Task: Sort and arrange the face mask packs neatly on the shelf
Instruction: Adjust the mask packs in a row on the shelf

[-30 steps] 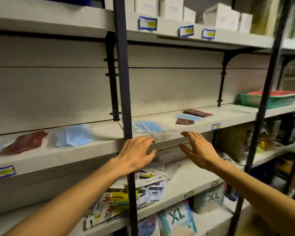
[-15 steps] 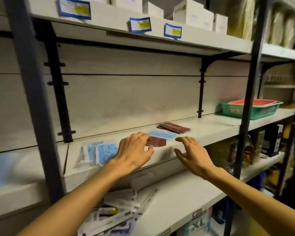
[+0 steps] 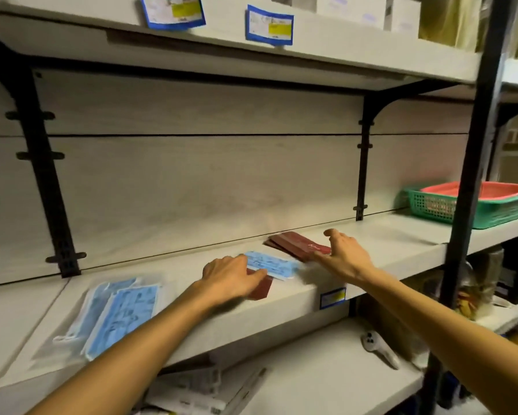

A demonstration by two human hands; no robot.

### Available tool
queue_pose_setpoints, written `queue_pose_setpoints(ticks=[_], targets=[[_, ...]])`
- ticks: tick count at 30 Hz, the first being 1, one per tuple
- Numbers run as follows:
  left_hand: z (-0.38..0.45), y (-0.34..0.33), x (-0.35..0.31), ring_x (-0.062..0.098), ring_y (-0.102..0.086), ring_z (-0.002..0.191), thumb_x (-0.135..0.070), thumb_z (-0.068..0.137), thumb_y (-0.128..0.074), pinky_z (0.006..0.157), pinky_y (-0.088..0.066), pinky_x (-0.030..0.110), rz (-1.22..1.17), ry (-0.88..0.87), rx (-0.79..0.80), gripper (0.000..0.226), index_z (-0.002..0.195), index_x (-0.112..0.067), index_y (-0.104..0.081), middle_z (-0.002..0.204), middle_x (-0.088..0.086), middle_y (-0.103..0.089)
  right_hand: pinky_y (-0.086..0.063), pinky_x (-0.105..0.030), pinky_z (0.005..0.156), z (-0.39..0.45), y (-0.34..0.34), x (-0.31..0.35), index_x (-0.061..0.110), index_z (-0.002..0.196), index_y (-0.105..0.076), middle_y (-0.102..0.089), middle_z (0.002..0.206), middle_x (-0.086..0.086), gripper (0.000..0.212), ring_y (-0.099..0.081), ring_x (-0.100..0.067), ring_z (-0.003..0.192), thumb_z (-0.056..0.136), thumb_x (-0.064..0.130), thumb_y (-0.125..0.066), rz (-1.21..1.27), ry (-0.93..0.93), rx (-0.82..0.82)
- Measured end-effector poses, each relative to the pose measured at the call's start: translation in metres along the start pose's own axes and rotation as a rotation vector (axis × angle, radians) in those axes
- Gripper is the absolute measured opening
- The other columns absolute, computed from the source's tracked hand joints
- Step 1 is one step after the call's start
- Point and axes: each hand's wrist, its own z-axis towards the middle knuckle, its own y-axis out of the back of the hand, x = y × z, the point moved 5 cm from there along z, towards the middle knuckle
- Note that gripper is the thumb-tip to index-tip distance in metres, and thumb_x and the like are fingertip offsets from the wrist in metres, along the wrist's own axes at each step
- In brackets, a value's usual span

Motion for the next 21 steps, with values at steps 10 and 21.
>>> queue_pose_setpoints(ticks=[10, 21], targets=[[0.044, -0.02, 0.009, 0.028, -0.056, 0.115, -0.083, 0.08, -0.05, 0.079, -0.042, 0.037, -0.007, 0.287, 0.033, 0.075, 0.124, -0.022, -0.05, 0.127, 0.003, -0.062, -0.035, -0.028, 0.052, 0.1, -0.041, -0.024, 0.025, 0.09, -0.053, -0.054, 0.08, 0.006, 0.069, -0.053, -0.012, 0.071, 0.059, 0.084, -0.068, -0.104, -0.045, 0.332], [0.067, -0.02, -0.005, 0.023, -0.05, 0.133, -0.058, 0.083, -0.068, 0.1, -0.046, 0.035, -0.085, 0.344, -0.053, 0.08, 0.148, -0.021, -0.039, 0.152, -0.001, -0.047, -0.047, -0.023, 0.052, 0.14, -0.062, -0.05, 0.008, 0.093, -0.072, -0.072, 0.077, -0.006, 0.052, -0.062, -0.019, 0.06, 0.054, 0.035, -0.092, 0.346, -0.066, 0.475]])
